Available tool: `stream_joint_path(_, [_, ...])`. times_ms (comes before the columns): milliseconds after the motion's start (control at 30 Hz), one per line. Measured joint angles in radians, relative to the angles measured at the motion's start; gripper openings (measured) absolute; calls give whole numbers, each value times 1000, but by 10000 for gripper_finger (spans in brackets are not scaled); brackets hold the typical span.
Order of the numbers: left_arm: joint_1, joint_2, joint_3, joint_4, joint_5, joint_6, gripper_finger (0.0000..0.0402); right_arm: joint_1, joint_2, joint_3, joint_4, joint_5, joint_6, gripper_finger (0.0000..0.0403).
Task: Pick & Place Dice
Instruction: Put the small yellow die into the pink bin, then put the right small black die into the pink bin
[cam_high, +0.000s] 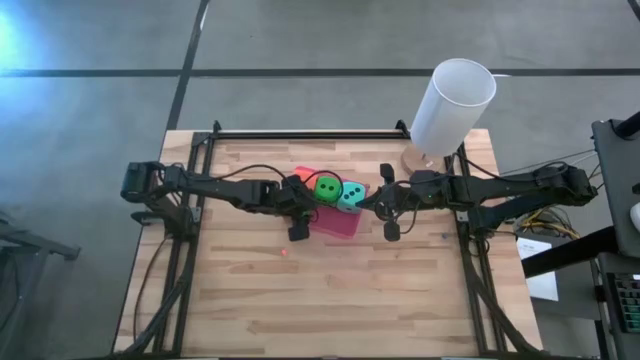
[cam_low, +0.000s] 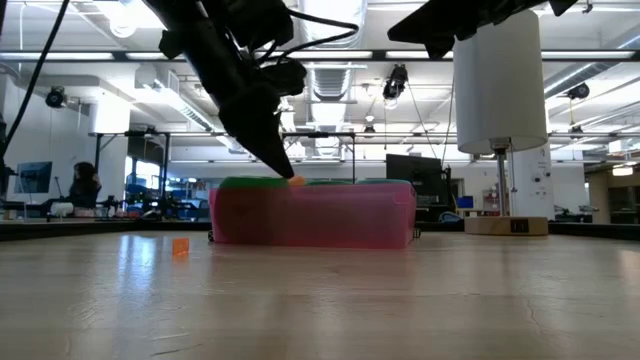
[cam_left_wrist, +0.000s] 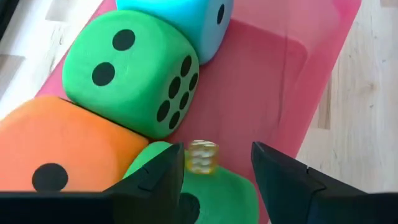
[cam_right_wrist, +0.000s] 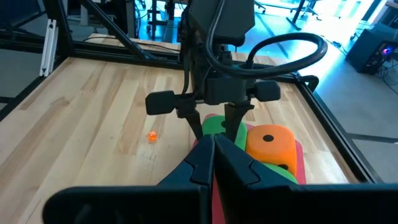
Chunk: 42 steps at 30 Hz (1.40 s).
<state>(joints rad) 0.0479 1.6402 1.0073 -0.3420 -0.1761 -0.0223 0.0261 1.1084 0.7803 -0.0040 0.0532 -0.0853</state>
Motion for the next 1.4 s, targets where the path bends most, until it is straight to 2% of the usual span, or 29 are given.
stream_joint_path(400, [0, -1, 13, 20, 0, 72, 228, 0, 0, 0, 0, 0, 0, 8])
stream_joint_path(567, [-1, -23, 51, -10, 0, 56, 225, 0, -2, 0, -11, 0, 0, 8])
stream_joint_path(733, [-19, -95, 48, -15, 9, 72, 170, 0, -11, 0, -44, 0, -3, 8])
stream_joint_path(900, [-35, -186, -8, -27, 10, 51, 95, 0, -33, 0, -59, 0, 0, 8])
stream_joint_path(1033, [-65, -257, -71, -18, 9, 28, 53, 0, -44, 0, -112, 0, -2, 8])
stream_joint_path(1233, [-114, -349, -151, 48, 8, 54, 16, 0, -45, 0, -116, 0, 27, 8])
stream_joint_path(1400, [-126, -407, -199, 86, 3, 111, 3, 0, -46, 1, -67, 0, 17, 8])
